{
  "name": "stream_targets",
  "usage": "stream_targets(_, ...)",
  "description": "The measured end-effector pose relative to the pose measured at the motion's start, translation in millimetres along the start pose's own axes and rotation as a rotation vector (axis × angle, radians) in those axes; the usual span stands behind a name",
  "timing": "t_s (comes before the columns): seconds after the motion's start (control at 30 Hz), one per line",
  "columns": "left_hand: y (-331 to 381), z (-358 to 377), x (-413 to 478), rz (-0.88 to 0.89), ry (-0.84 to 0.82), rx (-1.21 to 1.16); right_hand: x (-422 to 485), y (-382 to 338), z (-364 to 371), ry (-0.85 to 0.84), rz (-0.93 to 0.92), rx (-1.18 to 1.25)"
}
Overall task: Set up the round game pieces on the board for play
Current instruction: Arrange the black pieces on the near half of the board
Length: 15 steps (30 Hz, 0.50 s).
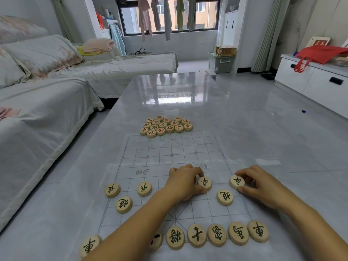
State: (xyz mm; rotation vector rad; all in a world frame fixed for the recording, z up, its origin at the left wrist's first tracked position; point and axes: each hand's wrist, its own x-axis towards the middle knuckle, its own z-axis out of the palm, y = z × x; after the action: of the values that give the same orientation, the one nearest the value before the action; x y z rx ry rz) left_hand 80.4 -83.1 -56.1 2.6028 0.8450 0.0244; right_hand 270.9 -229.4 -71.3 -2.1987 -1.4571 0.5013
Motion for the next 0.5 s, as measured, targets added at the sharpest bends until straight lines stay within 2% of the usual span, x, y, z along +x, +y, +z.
stream_targets(0.13,-1.9,-0.1,-0.6,0.006,-0.012,-0.017,0.2,0.2,-0.2,-0.003,-0.008,-0.009)
stream_targets(0.27,-12.5,-14.7,-7.1,0.021,0.019,-0.151,-0.3,1.8,-0.5,-0.008,-0.005,-0.008)
stream_targets(0.4,-50.8,-46.5,-22.2,-0.021,0.186,-0.271,-0.8,2.0,-0.7,-0.017,0.003,-0.008)
stream_targets(0.5,-90.9,-67.4,-39.9,-0.129,0.308,-0.282,-0.1,1.4,-0.9,-0.022,0.007,-0.012)
